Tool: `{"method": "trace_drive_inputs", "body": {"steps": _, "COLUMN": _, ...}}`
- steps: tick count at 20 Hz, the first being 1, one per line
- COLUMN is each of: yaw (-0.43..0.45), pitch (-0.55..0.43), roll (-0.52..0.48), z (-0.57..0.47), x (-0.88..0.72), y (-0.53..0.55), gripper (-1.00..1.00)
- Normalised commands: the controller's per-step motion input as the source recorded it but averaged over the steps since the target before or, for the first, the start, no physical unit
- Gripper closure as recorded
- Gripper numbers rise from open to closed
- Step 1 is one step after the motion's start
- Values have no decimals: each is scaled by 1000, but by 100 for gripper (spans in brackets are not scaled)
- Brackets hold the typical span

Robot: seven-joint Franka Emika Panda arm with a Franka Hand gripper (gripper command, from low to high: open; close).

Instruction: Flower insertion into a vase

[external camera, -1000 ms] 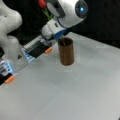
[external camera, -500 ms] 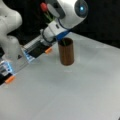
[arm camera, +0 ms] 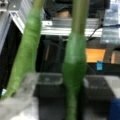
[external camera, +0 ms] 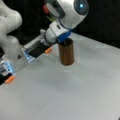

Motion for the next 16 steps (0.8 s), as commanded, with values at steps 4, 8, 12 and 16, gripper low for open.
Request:
{"method": "trace_drive_inputs", "body": {"steps": 4, "yaw": 193, "pitch": 189, "roll": -34, "z": -185, "x": 612, "y": -179, "gripper": -100}}
{"method": "trace_drive_inputs", "body": {"steps": 8, "yaw": 214, "pitch": 162, "roll": -30, "z": -183, "x": 552, "y": -187, "gripper": -100}}
{"method": "trace_drive_inputs", "body": {"steps": 12, "yaw": 211, "pitch": 157, "roll": -29, "z": -22, "x": 479, "y": -130, "gripper": -100}}
{"method": "trace_drive_inputs", "body": {"steps": 16, "yaw": 202, "pitch": 178, "roll": -47, "z": 109, "x": 414, "y": -88, "gripper": -100}}
